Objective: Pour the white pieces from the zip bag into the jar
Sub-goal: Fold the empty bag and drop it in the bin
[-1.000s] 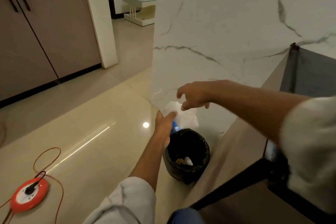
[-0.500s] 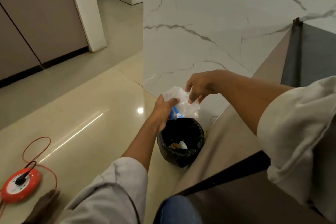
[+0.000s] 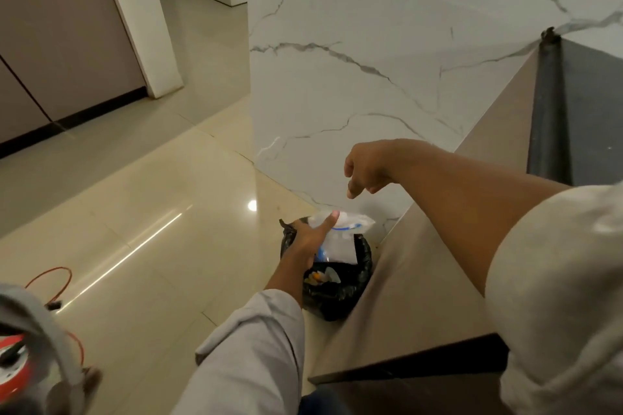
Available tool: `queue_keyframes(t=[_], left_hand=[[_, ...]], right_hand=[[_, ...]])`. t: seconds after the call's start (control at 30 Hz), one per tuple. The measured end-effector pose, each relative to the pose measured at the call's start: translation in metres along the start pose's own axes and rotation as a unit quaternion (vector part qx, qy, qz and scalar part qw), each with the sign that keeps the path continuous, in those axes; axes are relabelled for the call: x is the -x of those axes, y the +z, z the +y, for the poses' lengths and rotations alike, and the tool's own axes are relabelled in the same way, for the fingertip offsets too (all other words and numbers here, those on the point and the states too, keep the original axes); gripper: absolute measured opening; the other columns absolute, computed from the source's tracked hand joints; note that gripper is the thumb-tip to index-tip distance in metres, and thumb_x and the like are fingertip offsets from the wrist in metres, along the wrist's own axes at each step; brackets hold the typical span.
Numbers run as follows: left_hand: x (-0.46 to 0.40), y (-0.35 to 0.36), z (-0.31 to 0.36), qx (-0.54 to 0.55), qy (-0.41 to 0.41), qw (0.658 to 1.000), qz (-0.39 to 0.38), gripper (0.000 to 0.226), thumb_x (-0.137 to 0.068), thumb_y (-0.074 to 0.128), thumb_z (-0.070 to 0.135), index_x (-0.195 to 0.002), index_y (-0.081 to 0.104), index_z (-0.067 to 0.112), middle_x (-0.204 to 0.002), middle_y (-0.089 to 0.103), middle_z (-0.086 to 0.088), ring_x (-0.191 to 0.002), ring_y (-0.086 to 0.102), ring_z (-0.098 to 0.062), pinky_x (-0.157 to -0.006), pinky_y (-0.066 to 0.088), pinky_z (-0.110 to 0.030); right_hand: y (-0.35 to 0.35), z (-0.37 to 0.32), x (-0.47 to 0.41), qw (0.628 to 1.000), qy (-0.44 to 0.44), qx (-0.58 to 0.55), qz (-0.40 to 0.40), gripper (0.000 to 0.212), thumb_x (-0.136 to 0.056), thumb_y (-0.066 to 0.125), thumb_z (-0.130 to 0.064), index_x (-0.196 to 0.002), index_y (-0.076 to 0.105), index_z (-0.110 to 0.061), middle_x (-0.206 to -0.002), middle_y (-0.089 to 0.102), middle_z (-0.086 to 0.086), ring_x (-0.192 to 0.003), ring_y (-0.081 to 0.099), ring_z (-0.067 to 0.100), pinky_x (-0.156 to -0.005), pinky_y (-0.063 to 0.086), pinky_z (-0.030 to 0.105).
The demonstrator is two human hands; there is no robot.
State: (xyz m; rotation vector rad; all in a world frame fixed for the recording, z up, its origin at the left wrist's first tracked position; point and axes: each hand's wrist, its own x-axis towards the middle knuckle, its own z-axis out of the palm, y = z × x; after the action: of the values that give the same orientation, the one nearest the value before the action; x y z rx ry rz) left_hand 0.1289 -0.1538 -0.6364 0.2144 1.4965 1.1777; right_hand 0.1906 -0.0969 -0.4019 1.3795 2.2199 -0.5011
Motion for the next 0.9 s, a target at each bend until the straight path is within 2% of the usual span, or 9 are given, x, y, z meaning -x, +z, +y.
queue_keyframes(t=[0.07, 0.13, 0.2, 0.23, 0.3, 0.43, 0.53, 0.7, 0.9], left_hand=[[0.002, -0.008, -0.009, 0.03, -0.037, 0.999, -0.009, 0.115, -0.074, 0.072, 0.064, -0.155, 0.008, 0.015, -0.156, 0.03, -0.01, -0.135, 0.041, -0.035, -0.101, 0.046, -0.05], [0.003, -0.022, -0.024, 0.026, -0.045, 0.998, -0.025, 0.091, -0.082, 0.066, 0.061, -0.15, 0.029, 0.013, -0.154, 0.035, -0.011, -0.138, 0.037, -0.036, -0.107, 0.042, -0.052], [0.007, -0.034, -0.038, -0.005, -0.026, 0.999, -0.035, 0.045, -0.091, 0.061, 0.051, -0.118, 0.056, 0.016, -0.136, 0.052, -0.011, -0.129, 0.048, -0.035, -0.1, 0.048, -0.047], [0.012, -0.038, -0.039, -0.013, -0.013, 0.999, -0.033, 0.027, -0.094, 0.06, 0.045, -0.104, 0.057, 0.02, -0.124, 0.057, -0.009, -0.121, 0.054, -0.033, -0.095, 0.051, -0.045], [0.021, -0.042, -0.029, -0.029, 0.013, 0.999, -0.019, 0.015, -0.098, 0.056, 0.037, -0.103, 0.058, 0.023, -0.117, 0.061, -0.007, -0.109, 0.061, -0.028, -0.088, 0.056, -0.042], [0.05, -0.043, 0.017, -0.089, 0.087, 0.992, 0.038, 0.017, -0.098, 0.052, 0.028, -0.108, 0.06, 0.016, -0.111, 0.065, -0.01, -0.093, 0.064, -0.023, -0.075, 0.057, -0.036], [0.074, -0.047, 0.055, -0.114, 0.139, 0.982, 0.055, 0.019, -0.098, 0.051, 0.025, -0.109, 0.06, 0.012, -0.109, 0.064, -0.012, -0.093, 0.065, -0.029, -0.08, 0.056, -0.042], [0.123, -0.045, 0.106, -0.168, 0.225, 0.959, 0.047, 0.019, -0.098, 0.049, 0.023, -0.106, 0.062, 0.012, -0.108, 0.066, -0.013, -0.085, 0.063, -0.025, -0.075, 0.053, -0.039], [0.191, -0.019, 0.145, -0.25, 0.306, 0.918, 0.041, 0.021, -0.099, 0.048, 0.023, -0.107, 0.063, 0.012, -0.103, 0.068, -0.01, -0.095, 0.067, -0.028, -0.082, 0.056, -0.043]], right_hand=[[-0.001, -0.001, 0.001, 1.0, -0.004, 0.009, 0.008, 0.054, -0.087, 0.072, -0.025, -0.133, 0.052, -0.006, -0.122, 0.063, 0.015, -0.105, 0.066, 0.029, -0.099, 0.051, 0.042], [-0.002, -0.001, 0.003, 1.0, -0.006, 0.014, 0.005, 0.054, -0.088, 0.071, -0.025, -0.134, 0.051, -0.006, -0.124, 0.062, 0.015, -0.106, 0.065, 0.029, -0.099, 0.05, 0.043], [-0.002, -0.003, 0.006, 1.0, -0.009, 0.018, 0.003, 0.053, -0.088, 0.071, -0.025, -0.134, 0.051, -0.007, -0.127, 0.061, 0.014, -0.107, 0.064, 0.029, -0.1, 0.049, 0.043], [-0.002, -0.005, 0.008, 1.0, -0.012, 0.02, 0.005, 0.053, -0.089, 0.07, -0.025, -0.135, 0.051, -0.007, -0.129, 0.06, 0.014, -0.108, 0.064, 0.029, -0.1, 0.049, 0.043], [-0.003, -0.007, 0.013, 1.0, -0.017, 0.023, 0.012, 0.053, -0.089, 0.069, -0.025, -0.135, 0.05, -0.007, -0.132, 0.058, 0.013, -0.111, 0.062, 0.03, -0.102, 0.048, 0.043], [-0.004, -0.013, 0.031, 0.998, -0.039, 0.027, 0.029, 0.048, -0.092, 0.065, -0.024, -0.134, 0.051, -0.005, -0.132, 0.058, 0.013, -0.109, 0.063, 0.03, -0.102, 0.047, 0.042], [-0.011, -0.015, 0.046, 0.996, -0.064, 0.04, 0.056, 0.046, -0.094, 0.063, -0.025, -0.132, 0.053, -0.003, -0.133, 0.056, 0.012, -0.117, 0.058, 0.031, -0.103, 0.045, 0.039], [-0.02, -0.007, 0.076, 0.988, -0.088, 0.057, 0.116, 0.042, -0.094, 0.062, -0.024, -0.131, 0.055, -0.005, -0.134, 0.055, 0.011, -0.121, 0.053, 0.03, -0.094, 0.042, 0.033], [-0.039, 0.021, 0.134, 0.971, -0.111, 0.033, 0.21, 0.041, -0.097, 0.052, -0.022, -0.137, 0.047, -0.012, -0.139, 0.05, 0.009, -0.122, 0.049, 0.028, -0.093, 0.04, 0.032]])
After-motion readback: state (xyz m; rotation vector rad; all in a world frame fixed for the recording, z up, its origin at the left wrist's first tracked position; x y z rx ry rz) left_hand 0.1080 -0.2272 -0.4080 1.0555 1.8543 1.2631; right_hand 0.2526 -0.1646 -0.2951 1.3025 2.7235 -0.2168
